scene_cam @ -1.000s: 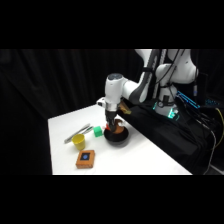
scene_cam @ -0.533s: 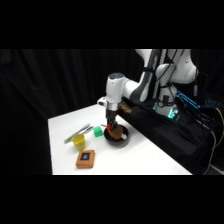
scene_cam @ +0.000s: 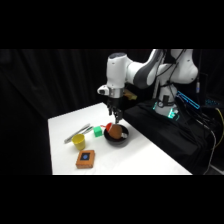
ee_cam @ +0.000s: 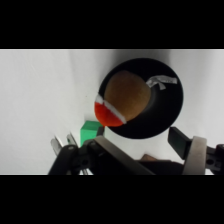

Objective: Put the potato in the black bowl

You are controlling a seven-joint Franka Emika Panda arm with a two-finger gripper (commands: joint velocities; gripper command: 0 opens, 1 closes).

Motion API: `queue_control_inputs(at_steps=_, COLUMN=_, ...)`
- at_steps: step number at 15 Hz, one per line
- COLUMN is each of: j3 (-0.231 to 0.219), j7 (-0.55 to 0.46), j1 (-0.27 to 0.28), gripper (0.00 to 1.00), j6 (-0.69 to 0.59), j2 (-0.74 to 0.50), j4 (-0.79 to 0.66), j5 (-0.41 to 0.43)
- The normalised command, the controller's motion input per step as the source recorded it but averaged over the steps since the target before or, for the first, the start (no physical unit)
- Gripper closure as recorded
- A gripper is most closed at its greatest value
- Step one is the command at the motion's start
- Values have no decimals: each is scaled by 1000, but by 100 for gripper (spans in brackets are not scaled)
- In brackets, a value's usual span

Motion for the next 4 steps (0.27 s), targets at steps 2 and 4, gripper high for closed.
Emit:
queue_control_inputs(at_steps=2, j3=155, j7=-264, j1=-117, gripper=0, j6=-585, j2=-338, j4=229, j5=160)
queue_control_inputs(at_steps=4, j3=113, j7=-278, j1=-125, gripper=0, j6=-324, j2=-129, j4=245, j5=153)
